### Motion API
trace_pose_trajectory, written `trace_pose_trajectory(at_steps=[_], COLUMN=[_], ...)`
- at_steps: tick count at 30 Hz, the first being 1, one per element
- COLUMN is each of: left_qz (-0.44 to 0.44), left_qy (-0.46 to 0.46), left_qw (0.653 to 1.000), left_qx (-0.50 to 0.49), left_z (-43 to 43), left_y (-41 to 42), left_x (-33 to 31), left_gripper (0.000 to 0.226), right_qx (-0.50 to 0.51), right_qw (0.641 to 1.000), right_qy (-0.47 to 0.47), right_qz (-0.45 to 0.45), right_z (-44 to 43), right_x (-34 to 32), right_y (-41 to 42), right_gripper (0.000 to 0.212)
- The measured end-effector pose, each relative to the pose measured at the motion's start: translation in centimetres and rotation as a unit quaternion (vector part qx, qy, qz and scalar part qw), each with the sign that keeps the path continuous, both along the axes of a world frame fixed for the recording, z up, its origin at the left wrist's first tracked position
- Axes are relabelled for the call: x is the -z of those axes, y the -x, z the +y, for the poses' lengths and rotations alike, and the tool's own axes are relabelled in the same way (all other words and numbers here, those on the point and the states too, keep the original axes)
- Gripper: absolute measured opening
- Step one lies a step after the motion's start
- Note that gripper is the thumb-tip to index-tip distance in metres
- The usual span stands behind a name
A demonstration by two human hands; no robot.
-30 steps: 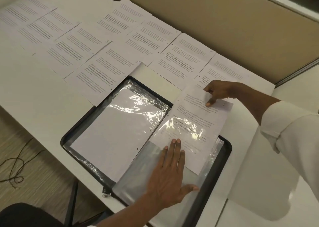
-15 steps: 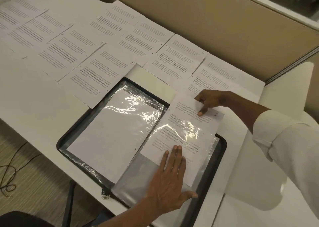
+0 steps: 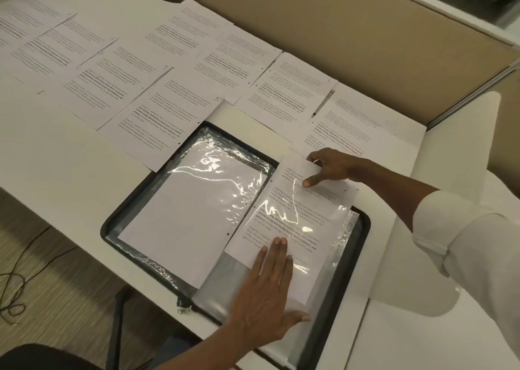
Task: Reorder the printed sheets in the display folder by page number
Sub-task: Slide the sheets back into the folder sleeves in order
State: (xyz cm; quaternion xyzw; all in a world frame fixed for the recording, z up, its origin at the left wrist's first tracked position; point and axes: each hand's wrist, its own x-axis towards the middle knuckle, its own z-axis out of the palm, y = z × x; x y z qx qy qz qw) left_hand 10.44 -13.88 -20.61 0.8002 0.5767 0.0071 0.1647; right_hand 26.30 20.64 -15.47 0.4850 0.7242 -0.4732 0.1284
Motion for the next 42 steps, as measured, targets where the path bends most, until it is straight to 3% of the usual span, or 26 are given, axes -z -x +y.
trace_pose_trajectory(at_steps=[5,14,19,26,31,37,42], left_qz=[-0.009,-0.001,0.009,0.015,0.016,0.021,0.024], left_qy=[-0.005,0.006,0.008,0.017,0.007,0.002,-0.008], left_qw=[1.000,0.998,0.995,0.993,0.992,0.990,0.989], left_qx=[0.015,0.066,0.103,0.116,0.128,0.141,0.148], left_z=[-2.5,-4.6,-4.3,-4.9,-5.3,-5.3,-5.2], left_y=[2.8,4.7,4.7,6.1,6.7,6.8,7.2], left_x=[0.0,0.1,-0.3,-0.2,0.0,0.1,0.2], left_gripper=[0.115,0.116,0.115,0.114,0.110,0.109,0.109], right_qx=[0.003,0.037,0.068,0.085,0.085,0.121,0.116], right_qw=[0.997,0.998,0.997,0.996,0.996,0.992,0.993], right_qy=[-0.065,-0.019,-0.028,-0.022,-0.021,-0.042,-0.026], right_qz=[-0.033,-0.037,-0.031,-0.019,-0.029,-0.003,-0.008], right_z=[-1.9,-2.6,-3.9,-5.3,-6.3,-7.7,-8.0], right_x=[0.9,0.1,0.1,-0.1,-0.6,0.0,-0.2], right_y=[0.7,1.2,1.3,1.4,0.8,0.2,0.4], right_gripper=[0.082,0.064,0.094,0.083,0.105,0.087,0.086])
